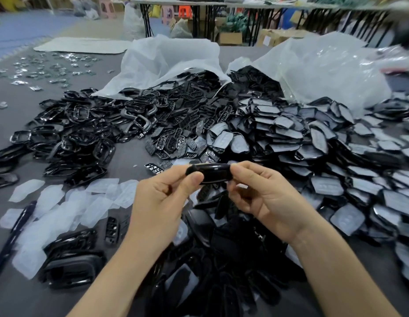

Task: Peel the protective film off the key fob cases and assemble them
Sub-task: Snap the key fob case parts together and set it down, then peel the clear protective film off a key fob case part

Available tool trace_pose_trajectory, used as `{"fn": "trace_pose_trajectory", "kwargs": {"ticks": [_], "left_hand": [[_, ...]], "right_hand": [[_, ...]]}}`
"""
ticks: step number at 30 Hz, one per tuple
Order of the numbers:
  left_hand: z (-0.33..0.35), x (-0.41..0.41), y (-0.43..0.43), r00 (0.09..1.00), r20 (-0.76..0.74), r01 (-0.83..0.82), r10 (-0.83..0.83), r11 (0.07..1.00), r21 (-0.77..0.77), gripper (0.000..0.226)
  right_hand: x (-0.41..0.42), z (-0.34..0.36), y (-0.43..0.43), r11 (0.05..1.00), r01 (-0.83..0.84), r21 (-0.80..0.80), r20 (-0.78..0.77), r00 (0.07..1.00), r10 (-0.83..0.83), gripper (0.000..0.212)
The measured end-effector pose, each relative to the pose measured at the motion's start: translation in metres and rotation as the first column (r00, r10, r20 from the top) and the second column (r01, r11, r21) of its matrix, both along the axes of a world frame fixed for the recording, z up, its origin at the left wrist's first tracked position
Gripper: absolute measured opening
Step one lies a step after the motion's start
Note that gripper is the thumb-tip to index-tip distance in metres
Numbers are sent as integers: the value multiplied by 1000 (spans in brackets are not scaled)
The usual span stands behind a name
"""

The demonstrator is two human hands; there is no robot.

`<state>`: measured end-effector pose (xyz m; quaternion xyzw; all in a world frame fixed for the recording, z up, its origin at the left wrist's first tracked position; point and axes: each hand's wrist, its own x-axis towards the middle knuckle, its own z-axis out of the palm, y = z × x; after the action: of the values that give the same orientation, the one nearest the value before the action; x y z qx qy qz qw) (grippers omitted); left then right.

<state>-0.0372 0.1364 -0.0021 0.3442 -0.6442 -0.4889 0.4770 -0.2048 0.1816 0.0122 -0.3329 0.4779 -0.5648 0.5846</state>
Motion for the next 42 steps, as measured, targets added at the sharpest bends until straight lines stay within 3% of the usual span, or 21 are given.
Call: {"fn": "trace_pose_trajectory", "kwargs": {"ticks": [4,6,9,11,13,16,20,23,26,28,30,32,34,38,42], "left_hand": [[3,0,4,999,40,8,-5,998,-68,9],[5,1,5,990,137,11,20,976,-218,10],[14,-3,18,958,287,135,17,854,-503,25],[14,-9,27,950,310,235,-48,764,-601,28],[12,-17,35,925,373,322,-72,668,-670,27],[2,-30,44,882,465,426,-74,544,-723,30],[-7,-45,55,866,495,476,-77,432,-766,29],[-10,-51,62,832,552,526,-43,376,-763,31],[-12,-47,63,797,593,577,-113,431,-694,42],[-13,-44,59,824,540,536,-173,550,-641,41],[-13,-41,52,880,454,410,-138,702,-583,36],[-12,-37,42,925,380,223,6,803,-553,26],[-14,-31,28,906,394,78,152,858,-508,30],[-21,-14,1,756,608,-47,241,947,-317,40],[-25,-2,-14,628,745,-28,225,963,-266,27]], "right_hand": [[-7,6,2,998,-54,-36,-51,997,52,21],[-8,8,1,997,-73,-17,-50,996,72,30],[-16,17,6,993,-112,32,-100,988,115,35],[-28,26,16,986,-160,47,-188,968,166,20],[-43,35,28,974,-203,100,-364,904,225,7],[-59,47,43,963,-199,184,-637,722,271,17],[-67,52,56,938,-209,276,-757,554,346,15],[-75,54,65,934,-194,300,-790,499,357,15],[-98,65,72,949,-132,287,-758,574,309,16],[-126,73,72,979,36,203,-733,668,128,17],[-154,75,66,960,261,97,-733,671,-109,19],[-176,65,55,913,403,54,-797,569,-204,20],[-189,47,44,886,458,77,-878,452,-158,20],[-200,23,31,863,504,33,-955,270,-120,17],[-191,20,27,863,504,-35,-991,97,-96,18]]}}
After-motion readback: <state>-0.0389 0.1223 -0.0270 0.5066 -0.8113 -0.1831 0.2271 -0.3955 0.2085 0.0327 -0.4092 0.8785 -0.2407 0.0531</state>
